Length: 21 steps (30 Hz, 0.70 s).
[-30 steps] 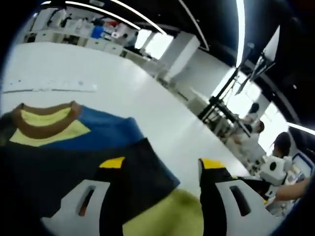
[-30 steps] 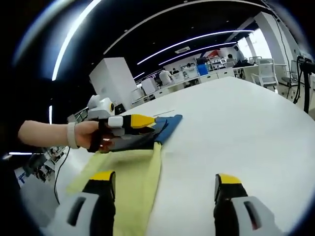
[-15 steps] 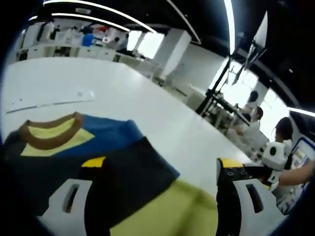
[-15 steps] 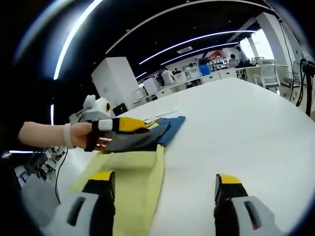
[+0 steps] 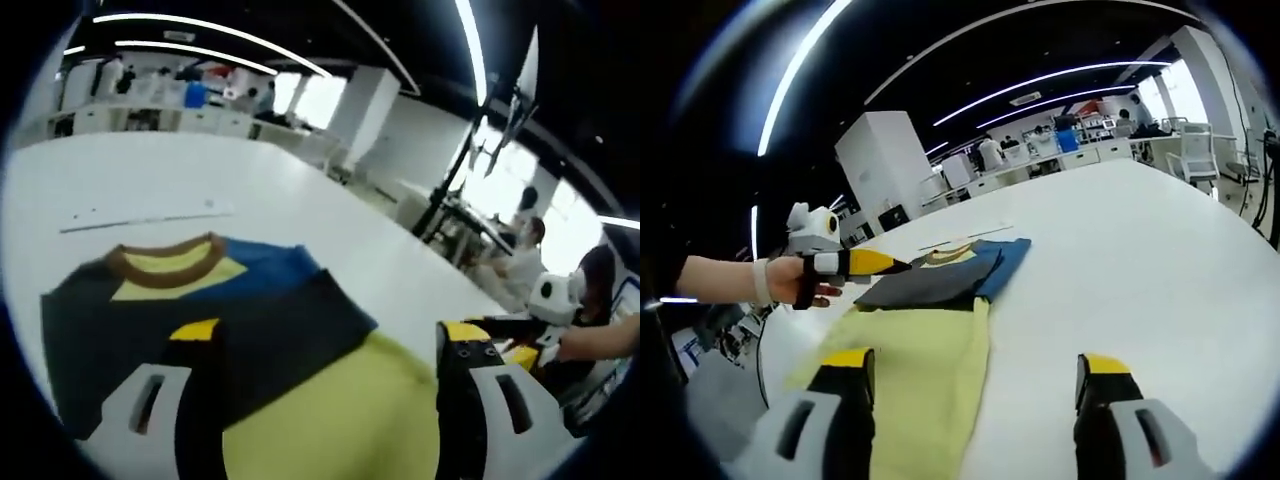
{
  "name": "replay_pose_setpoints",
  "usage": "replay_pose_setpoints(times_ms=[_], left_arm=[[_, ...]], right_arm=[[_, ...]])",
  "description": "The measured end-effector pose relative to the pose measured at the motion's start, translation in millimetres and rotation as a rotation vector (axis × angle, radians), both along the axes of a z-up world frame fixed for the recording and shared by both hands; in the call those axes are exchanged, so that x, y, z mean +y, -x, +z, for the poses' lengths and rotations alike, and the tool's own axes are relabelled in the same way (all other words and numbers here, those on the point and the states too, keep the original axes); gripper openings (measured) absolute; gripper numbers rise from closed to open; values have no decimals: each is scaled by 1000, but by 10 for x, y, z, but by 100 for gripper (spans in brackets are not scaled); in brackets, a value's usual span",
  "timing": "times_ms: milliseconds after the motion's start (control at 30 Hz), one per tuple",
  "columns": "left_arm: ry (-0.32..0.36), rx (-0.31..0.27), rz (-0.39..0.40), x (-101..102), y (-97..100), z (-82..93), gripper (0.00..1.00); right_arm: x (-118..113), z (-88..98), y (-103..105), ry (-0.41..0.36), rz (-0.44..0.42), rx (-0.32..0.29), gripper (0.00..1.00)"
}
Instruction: Fold the garment on the visible template until the final outline fits inside the template.
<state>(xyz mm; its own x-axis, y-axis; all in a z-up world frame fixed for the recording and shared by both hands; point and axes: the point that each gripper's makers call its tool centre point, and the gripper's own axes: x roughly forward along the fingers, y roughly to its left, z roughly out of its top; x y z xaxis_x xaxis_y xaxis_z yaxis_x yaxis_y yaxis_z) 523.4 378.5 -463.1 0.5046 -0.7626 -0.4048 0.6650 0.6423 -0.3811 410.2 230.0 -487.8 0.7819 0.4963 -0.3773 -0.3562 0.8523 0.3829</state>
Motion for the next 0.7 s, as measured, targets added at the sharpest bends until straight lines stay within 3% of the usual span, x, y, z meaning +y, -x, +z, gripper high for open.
replay_pose_setpoints(times_ms=[400,700], left_arm=[[-27,19,138,868,319,-7,82],[-31,33,214,1308,551,-15,82]], right_arm=[[71,98,76,7,32,-9,82],[113,137,124,19,52,-12,82]])
